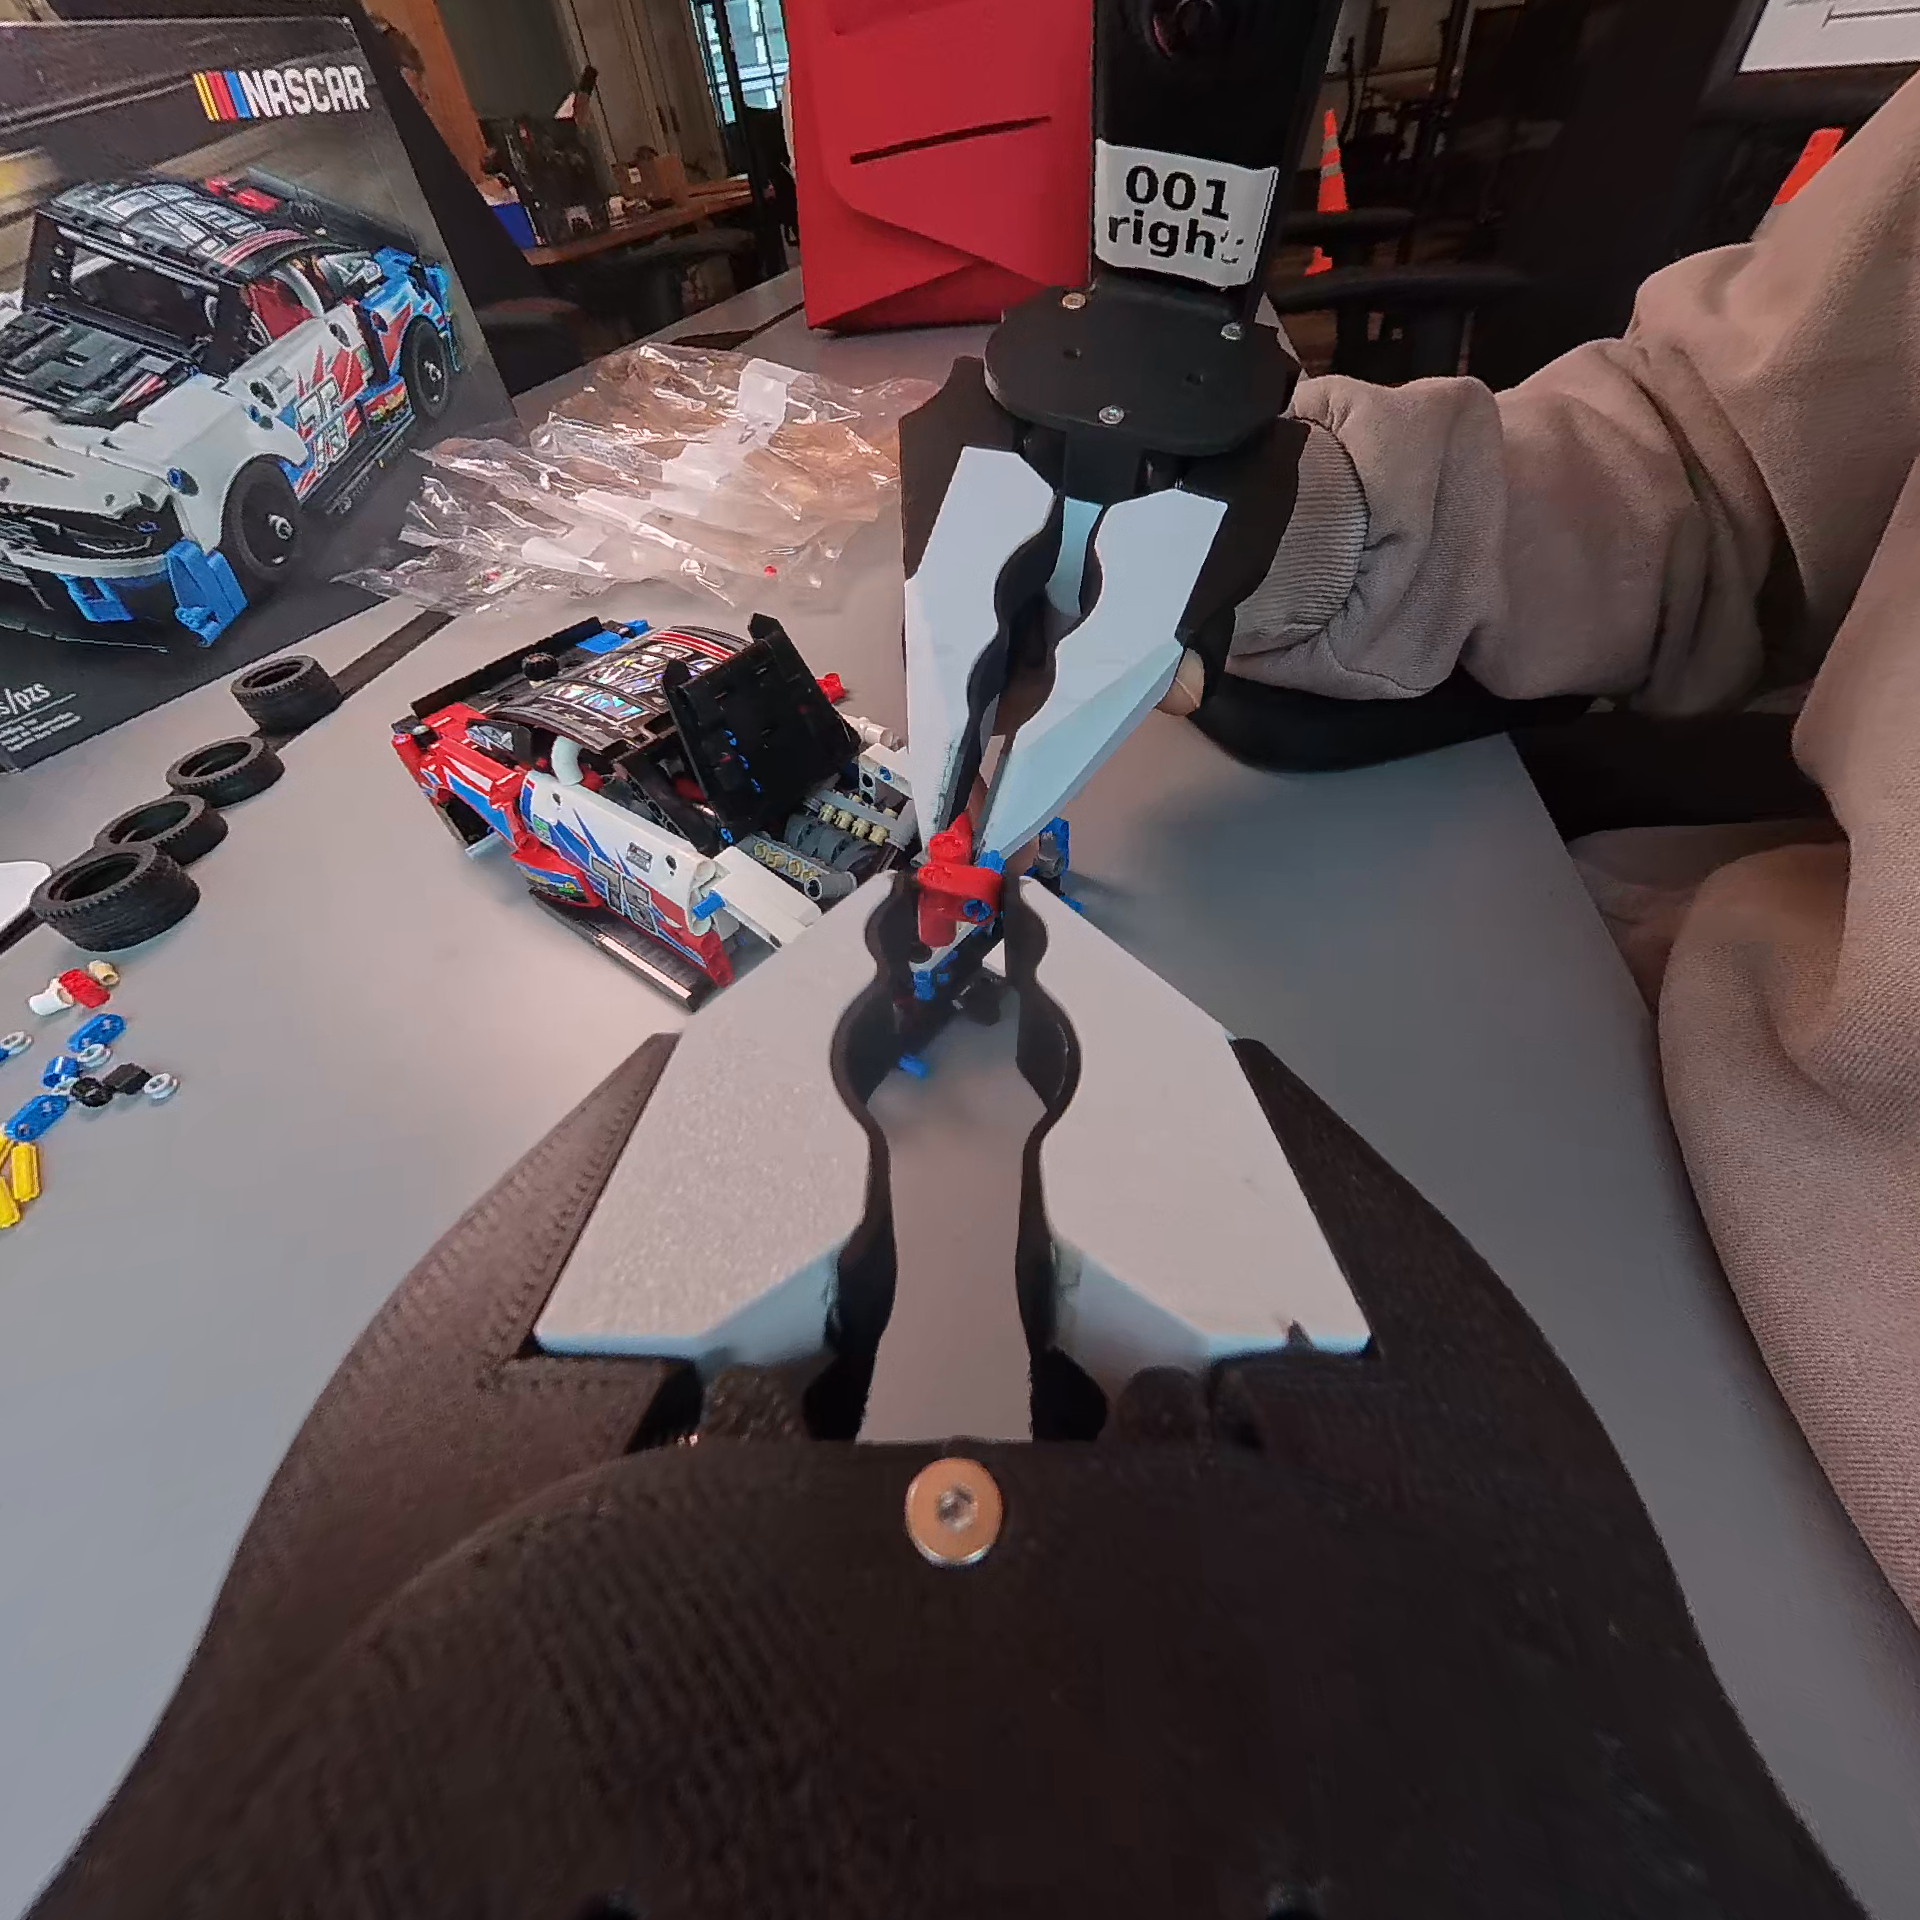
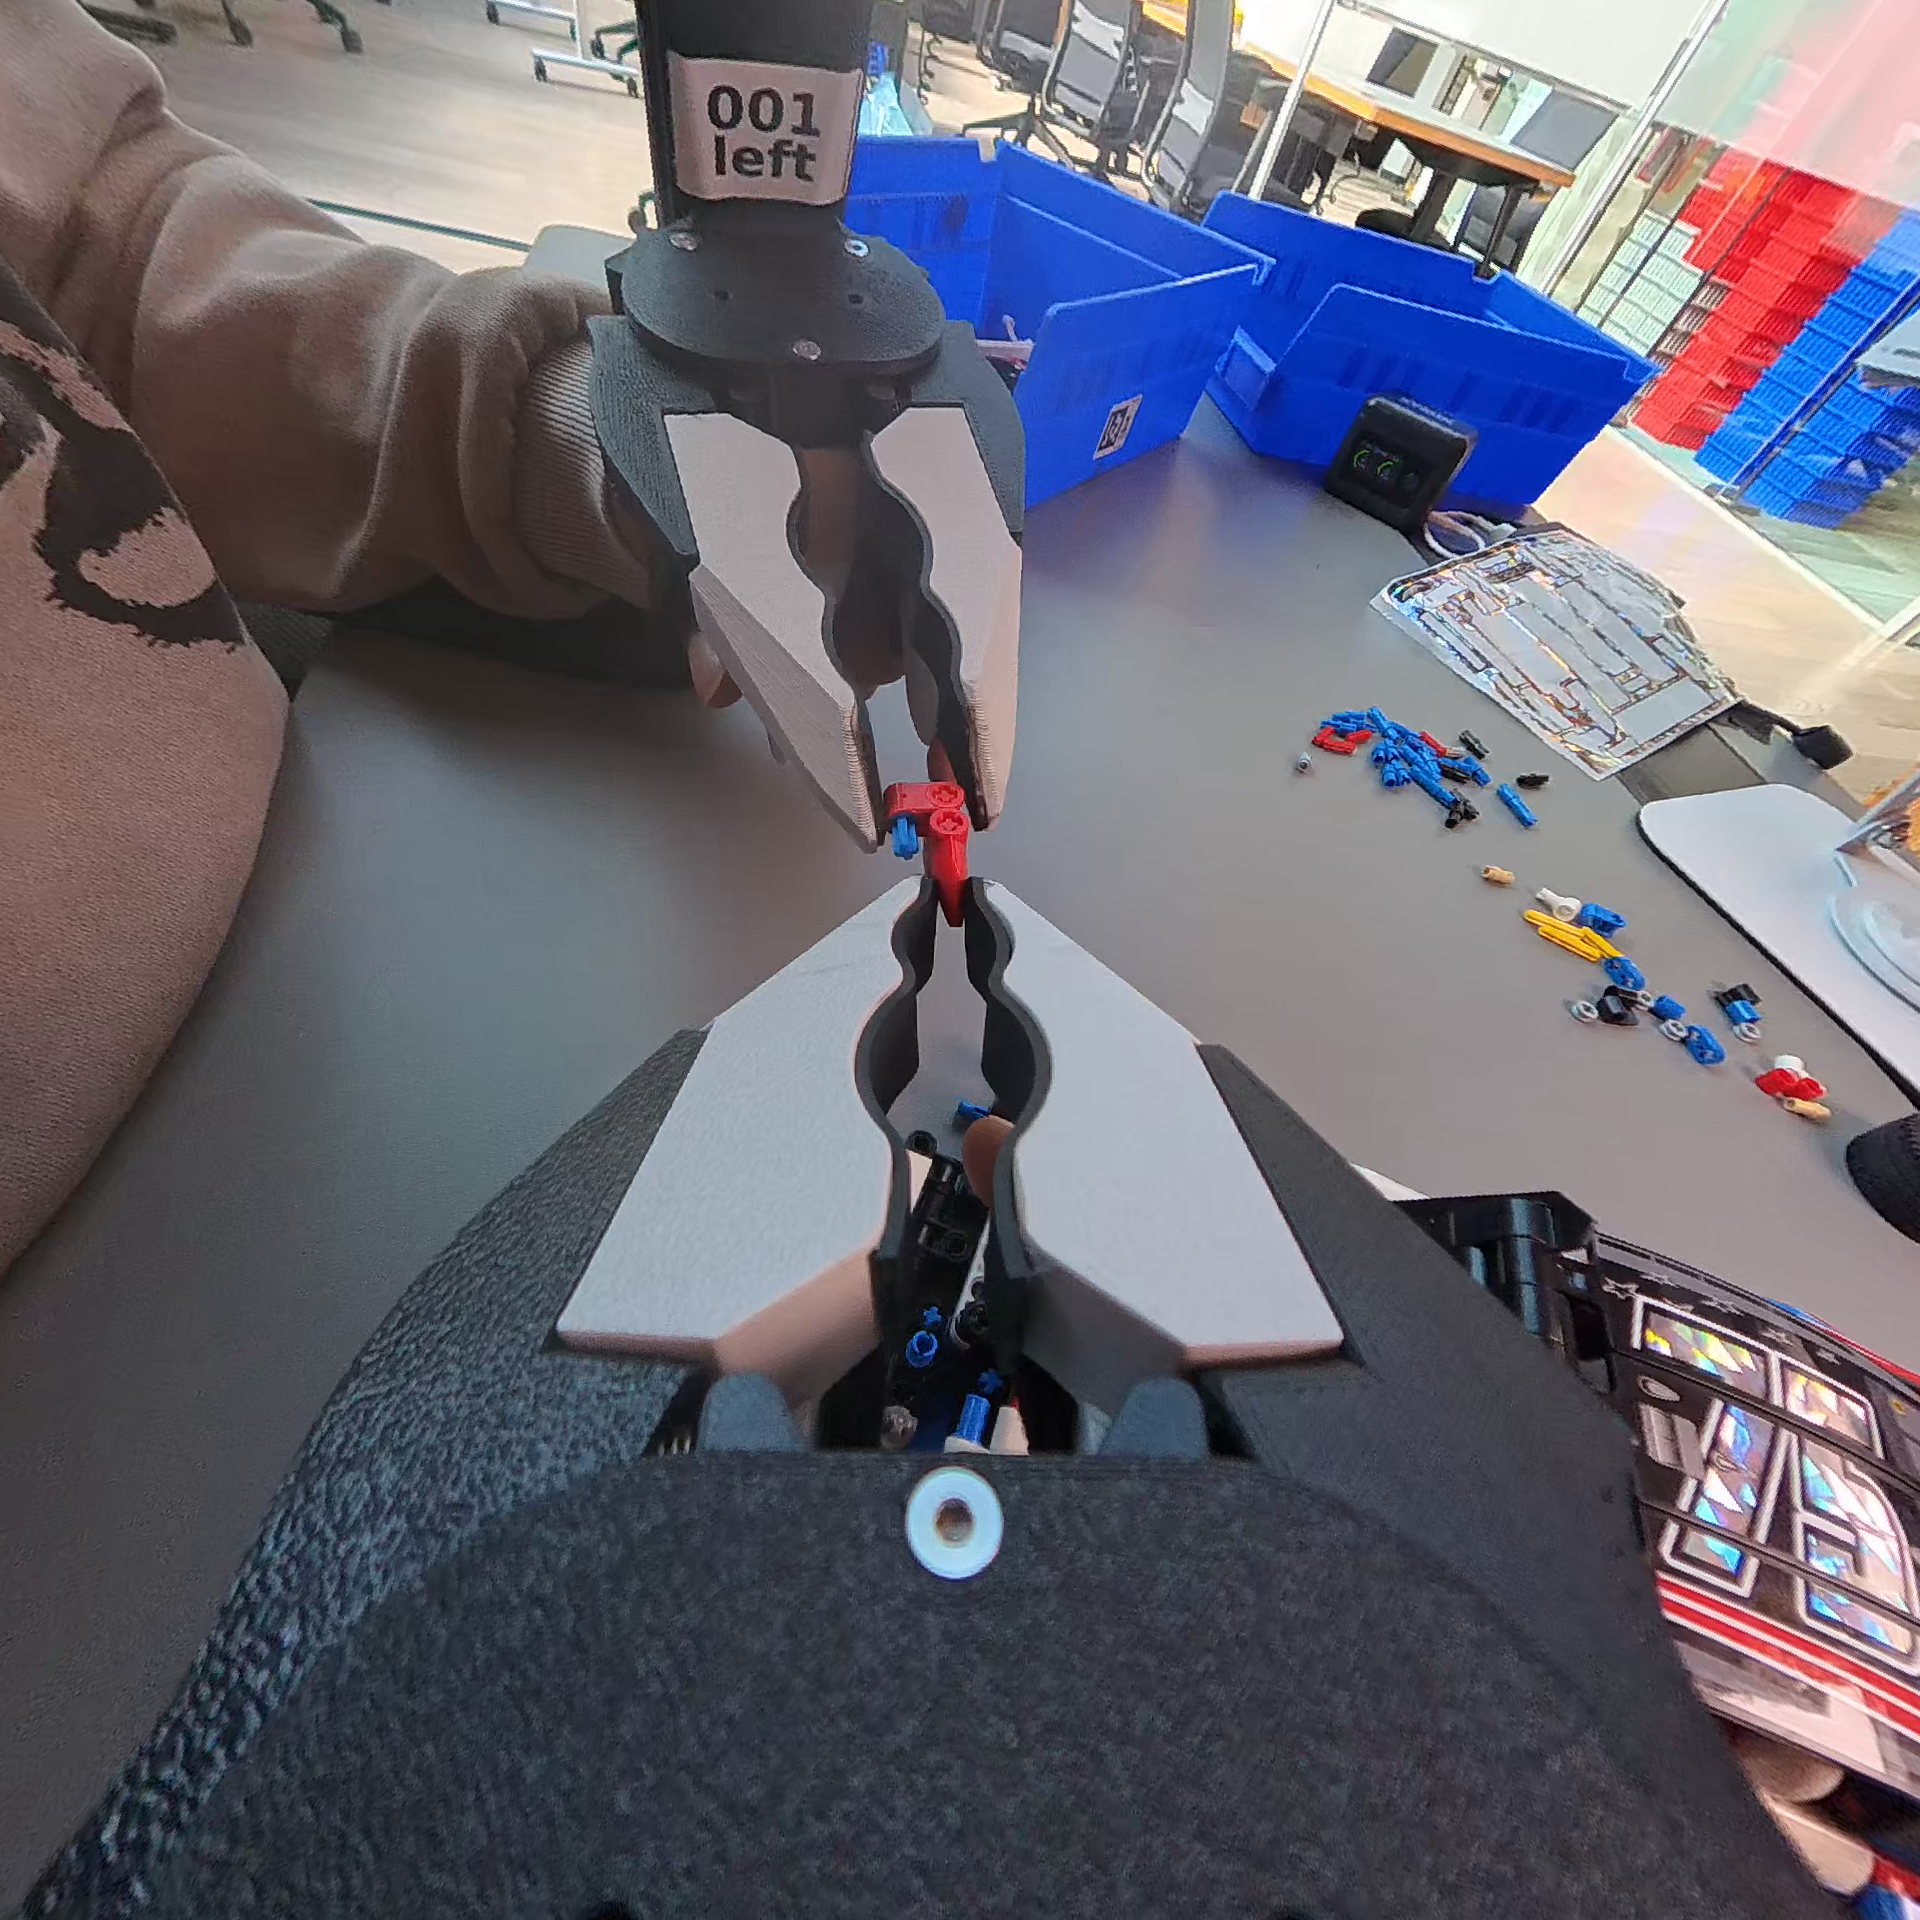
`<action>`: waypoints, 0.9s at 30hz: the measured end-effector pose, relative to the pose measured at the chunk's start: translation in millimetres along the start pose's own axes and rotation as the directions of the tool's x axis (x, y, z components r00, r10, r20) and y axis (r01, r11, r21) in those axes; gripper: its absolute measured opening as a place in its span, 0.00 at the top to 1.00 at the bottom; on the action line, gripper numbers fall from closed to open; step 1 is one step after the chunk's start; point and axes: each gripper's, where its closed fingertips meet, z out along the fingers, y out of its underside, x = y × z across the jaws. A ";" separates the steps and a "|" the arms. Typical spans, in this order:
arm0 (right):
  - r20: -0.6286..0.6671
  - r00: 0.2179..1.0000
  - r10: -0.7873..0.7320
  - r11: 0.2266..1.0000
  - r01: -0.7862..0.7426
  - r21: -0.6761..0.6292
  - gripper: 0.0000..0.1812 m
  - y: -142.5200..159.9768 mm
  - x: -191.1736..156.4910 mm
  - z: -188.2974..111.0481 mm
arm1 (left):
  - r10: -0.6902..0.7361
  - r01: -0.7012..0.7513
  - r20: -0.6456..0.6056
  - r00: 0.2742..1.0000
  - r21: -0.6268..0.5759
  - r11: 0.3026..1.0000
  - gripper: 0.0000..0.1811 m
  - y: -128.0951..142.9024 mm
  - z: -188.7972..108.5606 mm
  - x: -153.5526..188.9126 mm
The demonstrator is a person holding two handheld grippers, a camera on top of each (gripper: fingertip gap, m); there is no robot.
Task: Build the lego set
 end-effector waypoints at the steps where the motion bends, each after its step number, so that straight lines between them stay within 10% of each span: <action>1: 0.007 1.000 0.001 1.000 -0.001 0.003 0.99 -0.6 -1.0 -0.5 | 0.002 -0.002 -0.002 1.000 -0.001 1.000 0.91 0.3 0.2 0.6; 27: 0.073 0.996 0.061 0.997 -0.064 0.045 0.99 -8.6 -5.6 -5.0 | -0.111 0.114 -0.104 0.988 0.023 0.993 0.93 -5.8 -1.8 9.0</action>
